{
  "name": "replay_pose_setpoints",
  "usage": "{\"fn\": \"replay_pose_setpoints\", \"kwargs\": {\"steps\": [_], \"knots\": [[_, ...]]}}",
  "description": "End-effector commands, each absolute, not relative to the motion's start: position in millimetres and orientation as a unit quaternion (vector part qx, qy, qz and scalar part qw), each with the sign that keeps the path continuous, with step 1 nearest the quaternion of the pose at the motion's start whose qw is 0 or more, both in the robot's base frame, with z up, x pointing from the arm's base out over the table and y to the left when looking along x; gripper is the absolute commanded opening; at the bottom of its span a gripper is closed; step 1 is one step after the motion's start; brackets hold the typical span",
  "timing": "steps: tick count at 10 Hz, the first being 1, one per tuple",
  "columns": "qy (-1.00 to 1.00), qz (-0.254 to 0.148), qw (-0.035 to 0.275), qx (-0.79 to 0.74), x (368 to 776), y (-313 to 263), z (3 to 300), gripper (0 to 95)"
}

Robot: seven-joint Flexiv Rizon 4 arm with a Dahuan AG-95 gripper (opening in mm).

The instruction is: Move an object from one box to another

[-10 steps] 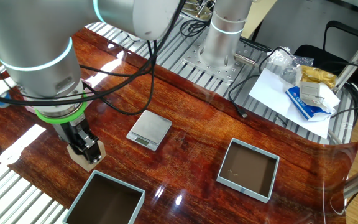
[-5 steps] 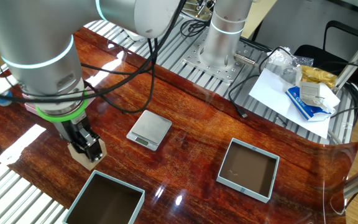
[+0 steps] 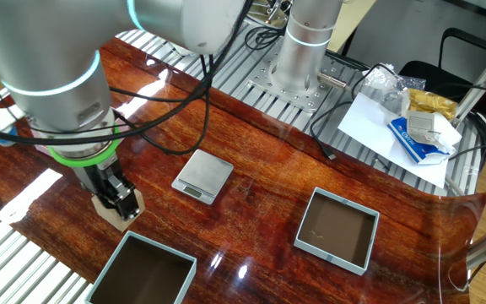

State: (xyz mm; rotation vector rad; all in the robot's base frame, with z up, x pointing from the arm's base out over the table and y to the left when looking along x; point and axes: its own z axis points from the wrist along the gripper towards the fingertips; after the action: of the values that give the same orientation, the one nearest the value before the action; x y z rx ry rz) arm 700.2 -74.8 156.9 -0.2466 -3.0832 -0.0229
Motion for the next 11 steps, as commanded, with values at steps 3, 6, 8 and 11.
{"fn": "replay_pose_setpoints", "kwargs": {"steps": [3,6,8,11], "knots": [[-0.997,-0.009,0.025,-0.076,703.2,-74.8,157.3,0.0],[-0.998,-0.009,0.023,-0.064,698.8,-79.7,166.0,0.0],[-0.998,-0.010,0.015,-0.052,683.7,-93.4,172.5,0.0],[-1.000,-0.006,0.006,-0.024,657.1,-119.1,190.5,0.0]]}}
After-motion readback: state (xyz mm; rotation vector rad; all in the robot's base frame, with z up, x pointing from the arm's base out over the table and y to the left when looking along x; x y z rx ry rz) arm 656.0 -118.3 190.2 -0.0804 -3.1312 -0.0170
